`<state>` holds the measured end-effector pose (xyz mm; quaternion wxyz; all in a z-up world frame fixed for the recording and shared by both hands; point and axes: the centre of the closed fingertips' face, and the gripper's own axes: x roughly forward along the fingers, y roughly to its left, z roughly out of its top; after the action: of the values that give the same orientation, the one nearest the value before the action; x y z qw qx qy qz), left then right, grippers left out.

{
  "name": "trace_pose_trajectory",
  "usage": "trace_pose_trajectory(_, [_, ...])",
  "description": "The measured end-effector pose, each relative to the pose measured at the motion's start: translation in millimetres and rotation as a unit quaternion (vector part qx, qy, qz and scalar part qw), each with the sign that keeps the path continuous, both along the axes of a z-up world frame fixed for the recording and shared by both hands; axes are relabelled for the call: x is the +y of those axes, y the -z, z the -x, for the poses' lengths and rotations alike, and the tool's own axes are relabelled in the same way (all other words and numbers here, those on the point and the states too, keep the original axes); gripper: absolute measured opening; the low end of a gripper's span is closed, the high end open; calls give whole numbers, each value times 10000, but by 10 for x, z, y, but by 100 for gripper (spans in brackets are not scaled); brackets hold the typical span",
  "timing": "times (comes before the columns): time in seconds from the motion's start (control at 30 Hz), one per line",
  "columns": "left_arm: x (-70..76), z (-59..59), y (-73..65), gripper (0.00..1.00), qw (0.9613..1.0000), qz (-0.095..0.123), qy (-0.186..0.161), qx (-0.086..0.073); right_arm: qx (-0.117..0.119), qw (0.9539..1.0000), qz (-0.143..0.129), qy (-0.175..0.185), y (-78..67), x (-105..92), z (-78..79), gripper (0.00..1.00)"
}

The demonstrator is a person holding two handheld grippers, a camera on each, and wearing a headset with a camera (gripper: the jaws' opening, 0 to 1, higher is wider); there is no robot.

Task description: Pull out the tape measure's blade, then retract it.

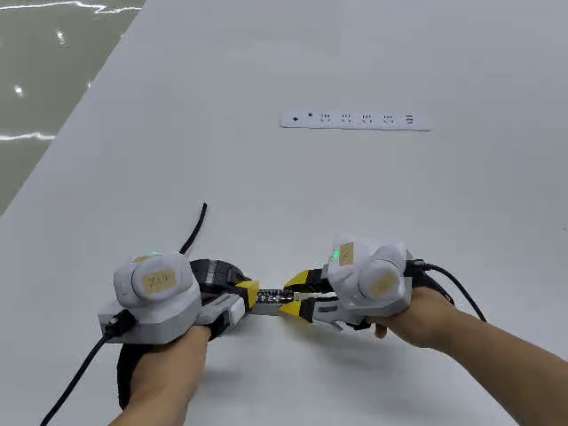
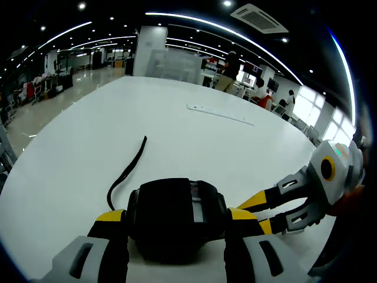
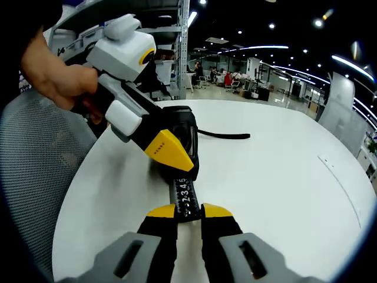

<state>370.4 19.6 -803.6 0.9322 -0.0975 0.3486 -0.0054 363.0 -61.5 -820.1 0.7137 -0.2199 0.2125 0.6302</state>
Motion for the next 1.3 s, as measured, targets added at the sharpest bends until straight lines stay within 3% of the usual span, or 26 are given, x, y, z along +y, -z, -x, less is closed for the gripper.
trace_pose_trajectory(0.63, [5,6,1,63,10000,69,8,8,-96,9996,85,-234,7,256,24,13])
trace_pose_trajectory(1.3, [-4,22,20,63,9999,-52,138,33,-208,9971,322,-664,65,325,74,14])
